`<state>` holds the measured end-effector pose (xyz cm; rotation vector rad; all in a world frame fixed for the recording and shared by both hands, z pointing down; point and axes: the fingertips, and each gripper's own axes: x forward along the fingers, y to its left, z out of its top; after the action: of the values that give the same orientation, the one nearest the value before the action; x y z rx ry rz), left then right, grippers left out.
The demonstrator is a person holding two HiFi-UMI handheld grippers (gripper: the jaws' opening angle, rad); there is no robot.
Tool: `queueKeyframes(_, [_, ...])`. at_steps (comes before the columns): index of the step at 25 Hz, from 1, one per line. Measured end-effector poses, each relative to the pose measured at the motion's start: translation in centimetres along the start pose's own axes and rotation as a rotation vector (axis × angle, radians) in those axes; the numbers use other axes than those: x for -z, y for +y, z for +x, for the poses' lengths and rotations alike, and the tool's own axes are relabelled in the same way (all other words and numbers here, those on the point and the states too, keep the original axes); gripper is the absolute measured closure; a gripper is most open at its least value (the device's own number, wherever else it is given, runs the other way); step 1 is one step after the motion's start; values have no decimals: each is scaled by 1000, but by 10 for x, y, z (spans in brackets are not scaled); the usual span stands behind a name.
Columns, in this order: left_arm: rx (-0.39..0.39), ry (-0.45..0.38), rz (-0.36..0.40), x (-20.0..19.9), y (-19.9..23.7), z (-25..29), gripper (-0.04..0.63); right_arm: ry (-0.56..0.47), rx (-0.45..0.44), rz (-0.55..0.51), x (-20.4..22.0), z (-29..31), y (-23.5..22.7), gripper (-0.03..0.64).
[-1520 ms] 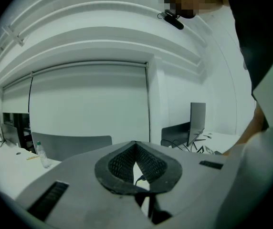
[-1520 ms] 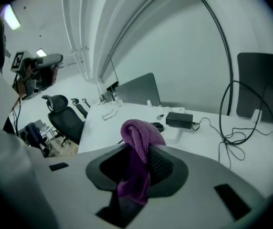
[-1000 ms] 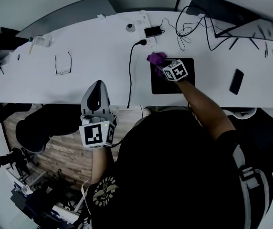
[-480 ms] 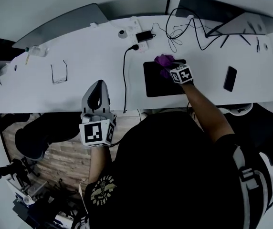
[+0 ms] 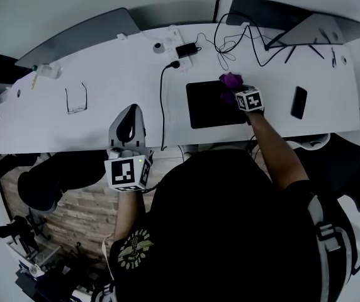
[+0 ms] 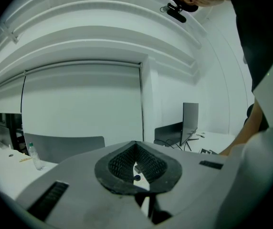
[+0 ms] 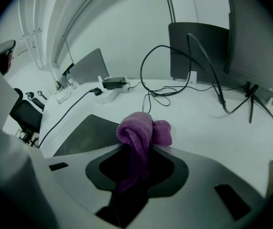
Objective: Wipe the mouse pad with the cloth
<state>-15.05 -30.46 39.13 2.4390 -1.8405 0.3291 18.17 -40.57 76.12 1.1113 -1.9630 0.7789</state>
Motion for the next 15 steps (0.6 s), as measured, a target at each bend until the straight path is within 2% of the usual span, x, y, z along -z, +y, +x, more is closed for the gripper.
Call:
queueKeyframes(2, [3,6,0,1,0,-2,594,-15,22,-5,-3,-10,-2,511])
queueKeyframes(6, [10,-2,8,-2,3,-9,594,-94,-17,-75,-24,-40,30,511])
queueKeyframes(10, [3,-13,2,1,12,-22,594,-153,-117,-97,-36,-61,85,511])
queueKeyframes(15, [14,-2,7,8,15,-40,594,-109,-229,-169,-20,-54,154,511])
